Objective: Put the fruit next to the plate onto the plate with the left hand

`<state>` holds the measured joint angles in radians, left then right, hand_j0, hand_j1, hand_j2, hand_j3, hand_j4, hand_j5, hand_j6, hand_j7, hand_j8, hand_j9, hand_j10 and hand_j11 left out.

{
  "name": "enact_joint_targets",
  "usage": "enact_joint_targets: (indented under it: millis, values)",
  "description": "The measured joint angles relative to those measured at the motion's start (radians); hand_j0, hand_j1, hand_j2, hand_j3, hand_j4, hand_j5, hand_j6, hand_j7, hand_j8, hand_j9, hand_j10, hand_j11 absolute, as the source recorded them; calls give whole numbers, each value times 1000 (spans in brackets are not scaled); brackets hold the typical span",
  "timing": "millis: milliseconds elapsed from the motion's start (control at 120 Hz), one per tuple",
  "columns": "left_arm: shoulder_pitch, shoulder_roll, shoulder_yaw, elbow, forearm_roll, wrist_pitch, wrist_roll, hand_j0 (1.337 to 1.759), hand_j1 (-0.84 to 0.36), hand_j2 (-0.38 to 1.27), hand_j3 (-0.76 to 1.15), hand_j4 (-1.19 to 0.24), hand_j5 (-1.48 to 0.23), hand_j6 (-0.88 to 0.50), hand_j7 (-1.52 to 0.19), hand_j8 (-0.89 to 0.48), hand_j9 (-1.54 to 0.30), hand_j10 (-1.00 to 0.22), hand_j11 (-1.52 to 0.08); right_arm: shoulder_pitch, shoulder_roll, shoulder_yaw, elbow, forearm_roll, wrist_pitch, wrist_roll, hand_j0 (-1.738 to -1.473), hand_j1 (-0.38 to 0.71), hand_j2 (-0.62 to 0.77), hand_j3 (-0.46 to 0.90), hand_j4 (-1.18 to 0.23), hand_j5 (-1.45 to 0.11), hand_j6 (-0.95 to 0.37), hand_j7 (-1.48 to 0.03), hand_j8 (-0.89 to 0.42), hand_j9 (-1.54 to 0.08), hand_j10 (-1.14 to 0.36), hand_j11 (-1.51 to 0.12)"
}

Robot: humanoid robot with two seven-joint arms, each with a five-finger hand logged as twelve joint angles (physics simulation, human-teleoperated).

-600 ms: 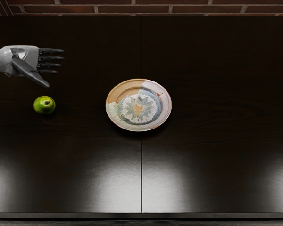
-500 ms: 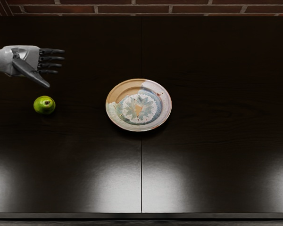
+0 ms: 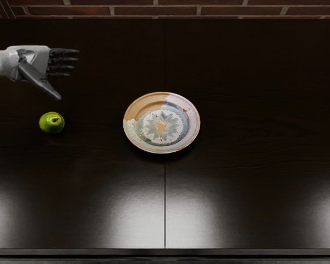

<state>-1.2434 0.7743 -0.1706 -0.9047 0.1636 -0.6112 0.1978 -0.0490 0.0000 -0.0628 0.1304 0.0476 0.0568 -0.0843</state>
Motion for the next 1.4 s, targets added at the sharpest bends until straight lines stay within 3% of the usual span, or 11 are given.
enact_joint_targets:
  millis: [75, 183, 383, 633, 800, 900, 1083, 1233, 1400]
  values:
    - [3, -14, -25, 5, 57, 0, -49, 1658, 349, 0, 0, -1, 0, -1, 0, -1, 0, -1, 0, 0, 0, 0, 0, 0, 0, 0, -1658, -320, -5, 0, -24, -31, -24, -31, -24, -31, -24, -31]
    - [38, -16, -81, 9, 127, 0, -80, 1658, 349, 0, 0, -1, 0, -1, 0, -1, 0, -1, 0, 0, 0, 0, 0, 0, 0, 0, -1658, -320, -5, 0, -24, -31, -24, -31, -24, -31, -24, -31]
    - [84, -24, -167, 9, 163, 0, -95, 1658, 349, 1, 0, -2, 0, -2, 0, -1, 0, -1, 0, 0, 0, 0, 0, 0, 0, 0, -1658, -320, -5, 0, -24, -31, -24, -31, -24, -31, -24, -31]
    - [98, -27, -180, -11, 120, 0, -104, 1658, 349, 1, 0, -1, 0, -2, 0, -1, 0, -1, 0, 0, 0, 0, 0, 0, 0, 0, -1658, -320, -5, 0, -24, -31, -24, -31, -24, -31, -24, -31]
    - [100, -20, -178, -34, 203, 0, -197, 1658, 349, 1, 0, -2, 0, -2, 0, -1, 0, -1, 0, 0, 0, 0, 0, 0, 0, 0, -1658, -320, -5, 0, -24, -31, -24, -31, -24, -31, -24, -31]
    - [101, -16, -178, -57, 285, 0, -279, 1658, 349, 1, 0, -1, 0, -2, 0, -1, 0, -1, 0, 0, 0, 0, 0, 0, 0, 0, -1658, -320, -5, 0, -24, -31, -24, -31, -24, -31, -24, -31]
    - [119, -10, -178, -81, 379, 0, -379, 1658, 349, 2, 0, -2, 0, -2, 0, -2, 0, -1, 0, 0, 0, 0, 0, 0, 0, 0, -1658, -320, -5, 0, -24, -31, -24, -31, -24, -31, -24, -31]
    - [141, 17, -180, -115, 428, 0, -426, 1658, 338, 4, 0, -13, -14, -13, -14, -13, -14, -12, -13, 0, 0, 0, 0, 0, 0, 0, -1658, -320, -5, 0, -24, -31, -24, -31, -24, -31, -24, -31]
    - [157, 18, -187, -133, 438, 1, -444, 1658, 335, 5, 0, -16, -18, -16, -17, -16, -17, -15, -17, 0, 0, 0, 0, 0, 0, 0, -1658, -320, -5, 0, -24, -31, -24, -31, -24, -31, -24, -31]
